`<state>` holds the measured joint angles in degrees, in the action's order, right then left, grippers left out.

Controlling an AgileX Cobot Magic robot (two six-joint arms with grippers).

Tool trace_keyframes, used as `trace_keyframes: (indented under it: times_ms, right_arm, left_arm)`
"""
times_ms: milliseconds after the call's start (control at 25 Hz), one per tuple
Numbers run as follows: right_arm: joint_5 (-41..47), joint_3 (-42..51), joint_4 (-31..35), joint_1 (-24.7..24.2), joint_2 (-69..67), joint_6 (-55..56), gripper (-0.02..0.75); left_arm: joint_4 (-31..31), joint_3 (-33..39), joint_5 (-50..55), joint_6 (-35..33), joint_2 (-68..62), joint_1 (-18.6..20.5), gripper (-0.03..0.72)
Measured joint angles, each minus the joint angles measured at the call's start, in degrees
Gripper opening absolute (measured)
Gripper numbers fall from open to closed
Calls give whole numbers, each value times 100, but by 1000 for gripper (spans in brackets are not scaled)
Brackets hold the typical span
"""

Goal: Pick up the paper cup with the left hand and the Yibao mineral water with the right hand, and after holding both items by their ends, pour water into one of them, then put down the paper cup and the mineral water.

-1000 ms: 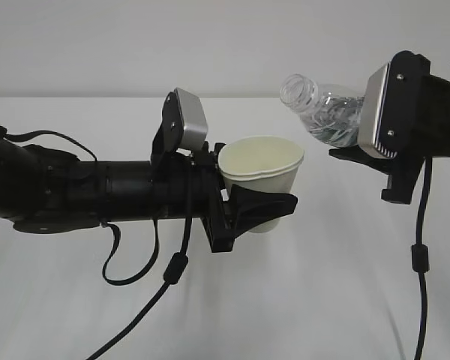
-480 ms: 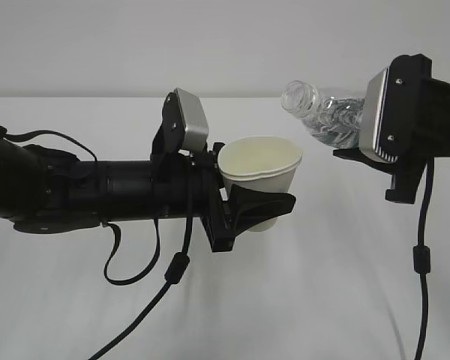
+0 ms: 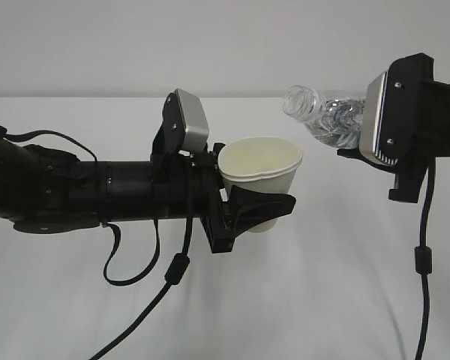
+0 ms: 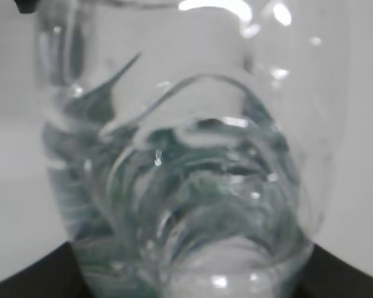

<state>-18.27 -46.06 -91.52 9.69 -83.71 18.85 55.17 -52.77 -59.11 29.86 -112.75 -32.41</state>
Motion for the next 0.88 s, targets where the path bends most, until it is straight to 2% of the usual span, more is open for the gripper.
trace_keyframes:
  times_ms: [880]
  right_arm:
    - [200, 0, 0, 94, 0, -579, 399]
  left_arm:
    - [0, 0, 0, 0, 0, 0, 422]
